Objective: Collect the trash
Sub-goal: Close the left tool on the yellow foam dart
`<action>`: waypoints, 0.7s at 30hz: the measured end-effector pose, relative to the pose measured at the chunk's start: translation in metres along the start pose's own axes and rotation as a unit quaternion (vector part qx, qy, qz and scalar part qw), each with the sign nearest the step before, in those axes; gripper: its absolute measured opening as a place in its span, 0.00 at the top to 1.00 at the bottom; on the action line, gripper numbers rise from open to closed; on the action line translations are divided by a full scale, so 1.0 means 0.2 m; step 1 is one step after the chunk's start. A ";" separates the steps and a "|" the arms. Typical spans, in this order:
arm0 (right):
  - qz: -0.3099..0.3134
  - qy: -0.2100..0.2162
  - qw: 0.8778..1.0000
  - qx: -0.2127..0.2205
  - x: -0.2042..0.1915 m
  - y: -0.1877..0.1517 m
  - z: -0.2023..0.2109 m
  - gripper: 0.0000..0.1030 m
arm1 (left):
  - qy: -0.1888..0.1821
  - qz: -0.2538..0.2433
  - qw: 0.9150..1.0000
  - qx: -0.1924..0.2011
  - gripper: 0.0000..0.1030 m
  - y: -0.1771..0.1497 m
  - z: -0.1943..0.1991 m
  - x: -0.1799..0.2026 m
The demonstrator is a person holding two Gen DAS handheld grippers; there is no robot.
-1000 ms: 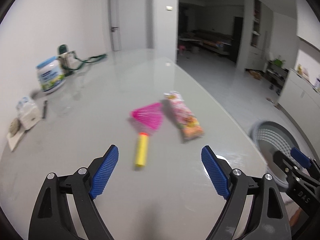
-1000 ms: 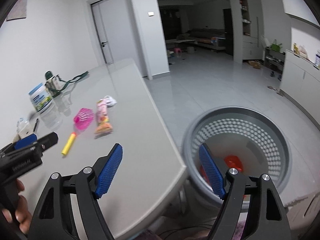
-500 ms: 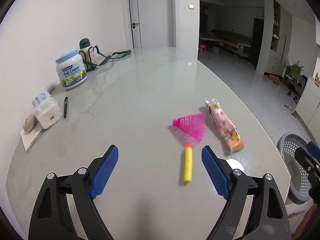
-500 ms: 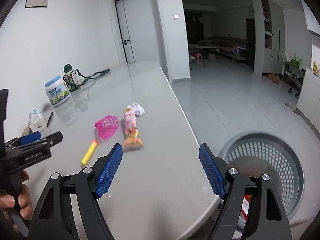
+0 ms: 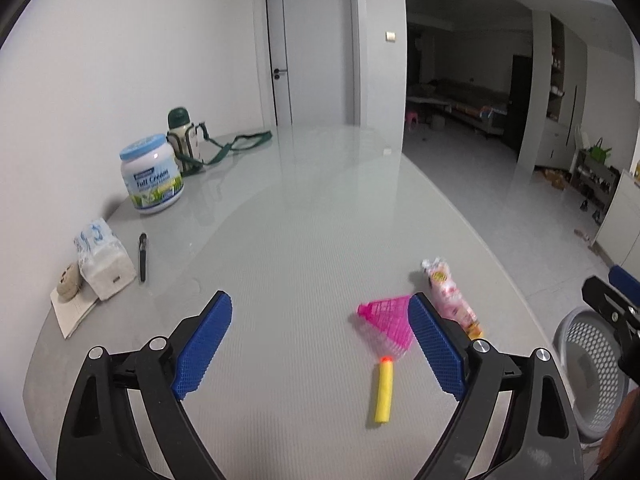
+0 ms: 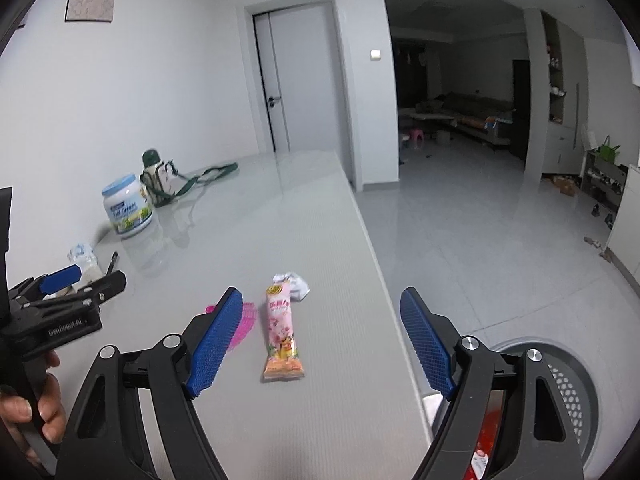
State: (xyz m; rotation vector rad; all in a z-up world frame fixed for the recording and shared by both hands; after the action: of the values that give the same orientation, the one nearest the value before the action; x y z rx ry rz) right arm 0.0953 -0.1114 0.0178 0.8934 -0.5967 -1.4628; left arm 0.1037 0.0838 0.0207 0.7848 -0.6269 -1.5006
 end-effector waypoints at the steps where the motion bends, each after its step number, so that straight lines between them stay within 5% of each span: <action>1: 0.001 0.001 1.000 -0.007 0.00 -0.01 -0.03 0.25 | 0.000 0.001 1.000 -0.007 0.14 -0.02 -0.02 0.00; 10: -0.009 0.010 0.998 -0.054 0.02 -0.10 -0.19 0.25 | -0.018 -0.001 0.996 -0.088 0.14 -0.27 -0.24 0.12; 21: -0.025 0.012 0.997 -0.066 0.07 -0.12 -0.24 0.25 | -0.012 -0.008 0.993 -0.115 0.18 -0.35 -0.39 0.20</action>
State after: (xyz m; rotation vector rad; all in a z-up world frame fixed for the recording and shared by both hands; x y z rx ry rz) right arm 0.1211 -0.1151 -0.0319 0.8267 -0.4575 -1.5163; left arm 0.1214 0.0548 -0.0854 0.5964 -0.4564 -1.5662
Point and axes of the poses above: each gripper's, at about its wrist camera, not at the fingertips, and z roughly against the way its jaws point, x to its right, y to its top, the point moved 1 cm from there along -z, roughly the way its jaws point, and after that the axes turned 4 degrees about -z, right-handed, at the moved point
